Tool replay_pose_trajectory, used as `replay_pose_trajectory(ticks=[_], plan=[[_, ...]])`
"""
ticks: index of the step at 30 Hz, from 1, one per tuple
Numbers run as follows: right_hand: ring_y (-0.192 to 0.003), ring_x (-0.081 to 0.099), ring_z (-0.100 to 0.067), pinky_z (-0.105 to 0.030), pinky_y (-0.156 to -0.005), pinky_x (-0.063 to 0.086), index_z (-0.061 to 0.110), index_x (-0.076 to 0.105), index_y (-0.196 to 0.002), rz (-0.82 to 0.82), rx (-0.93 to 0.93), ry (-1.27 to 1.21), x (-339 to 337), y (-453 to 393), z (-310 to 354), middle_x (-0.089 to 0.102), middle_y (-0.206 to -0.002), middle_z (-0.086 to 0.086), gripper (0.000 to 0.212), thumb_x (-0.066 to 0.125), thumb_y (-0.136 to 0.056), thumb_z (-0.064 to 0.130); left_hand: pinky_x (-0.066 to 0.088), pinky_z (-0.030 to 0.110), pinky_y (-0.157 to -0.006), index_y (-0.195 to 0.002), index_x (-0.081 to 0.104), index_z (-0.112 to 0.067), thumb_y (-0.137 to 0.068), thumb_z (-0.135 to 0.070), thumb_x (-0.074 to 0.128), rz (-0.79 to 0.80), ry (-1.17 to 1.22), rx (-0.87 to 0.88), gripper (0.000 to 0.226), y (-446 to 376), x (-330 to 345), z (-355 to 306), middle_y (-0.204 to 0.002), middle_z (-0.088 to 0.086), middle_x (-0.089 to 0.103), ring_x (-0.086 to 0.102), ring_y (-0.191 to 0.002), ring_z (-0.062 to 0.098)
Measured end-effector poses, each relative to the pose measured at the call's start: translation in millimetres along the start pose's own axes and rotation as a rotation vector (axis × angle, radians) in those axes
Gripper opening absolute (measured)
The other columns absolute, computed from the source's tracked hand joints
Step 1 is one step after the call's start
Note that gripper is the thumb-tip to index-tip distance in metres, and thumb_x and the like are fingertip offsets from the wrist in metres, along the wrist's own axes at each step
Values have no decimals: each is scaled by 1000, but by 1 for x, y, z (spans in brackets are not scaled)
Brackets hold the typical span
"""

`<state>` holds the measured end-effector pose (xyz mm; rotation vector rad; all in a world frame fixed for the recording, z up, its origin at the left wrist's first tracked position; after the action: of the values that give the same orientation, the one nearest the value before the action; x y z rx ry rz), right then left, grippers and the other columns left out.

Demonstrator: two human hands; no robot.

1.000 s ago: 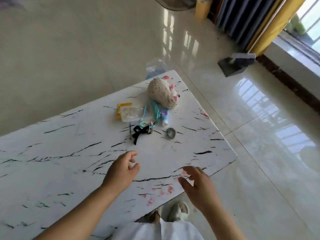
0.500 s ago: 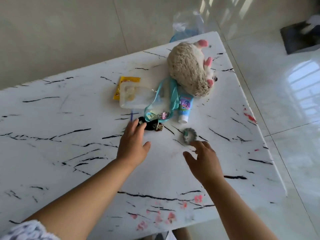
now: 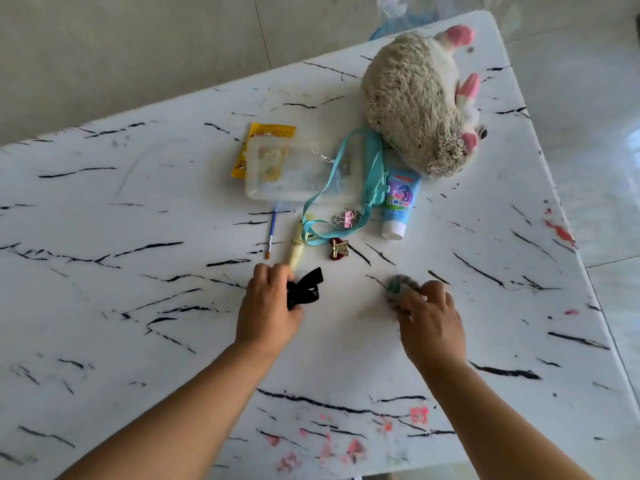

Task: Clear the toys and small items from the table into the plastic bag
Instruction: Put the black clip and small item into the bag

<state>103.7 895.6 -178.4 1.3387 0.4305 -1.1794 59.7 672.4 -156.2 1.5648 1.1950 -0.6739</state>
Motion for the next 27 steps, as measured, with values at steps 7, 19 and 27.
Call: replay_pose_trajectory(ticks=[7, 19, 27], plan=[[-83, 55, -23, -29, -70, 42, 8, 62, -87, -83, 30, -298, -20, 42, 8, 53, -97, -3, 12, 53, -90, 16, 39, 26, -59, -99, 54, -13, -65, -6, 71, -33, 126, 18, 38, 37, -35, -3, -104, -4, 35, 55, -77, 24], [-64, 48, -13, -20, -54, 35, 12, 46, -73, -503, 270, -717, -87, 202, 24, 49, -71, 2, 22, 66, -75, 6, 49, 28, -71, -106, 50, -29, -72, -29, 71, 146, 167, 399, 39, 123, -115, -67, -107, -16, 43, 53, -91, 9], [-69, 68, -8, -29, -58, 50, 37, 49, -82, -701, 435, -971, -77, 333, 15, 61, -74, 6, 38, 62, -79, 1, 47, 26, -71, -106, 48, -34, -72, -34, 71, 296, 83, 596, 41, 204, -123, -83, -107, -19, 41, 52, -88, 7]])
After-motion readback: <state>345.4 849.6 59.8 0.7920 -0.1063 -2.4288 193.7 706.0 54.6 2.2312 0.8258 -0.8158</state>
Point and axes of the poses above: each hand's wrist, its own y-axis away from the middle knuckle, its own x-axis out of the palm, z = x × y, the point moved 4 cm from there along -y, towards the middle knuckle
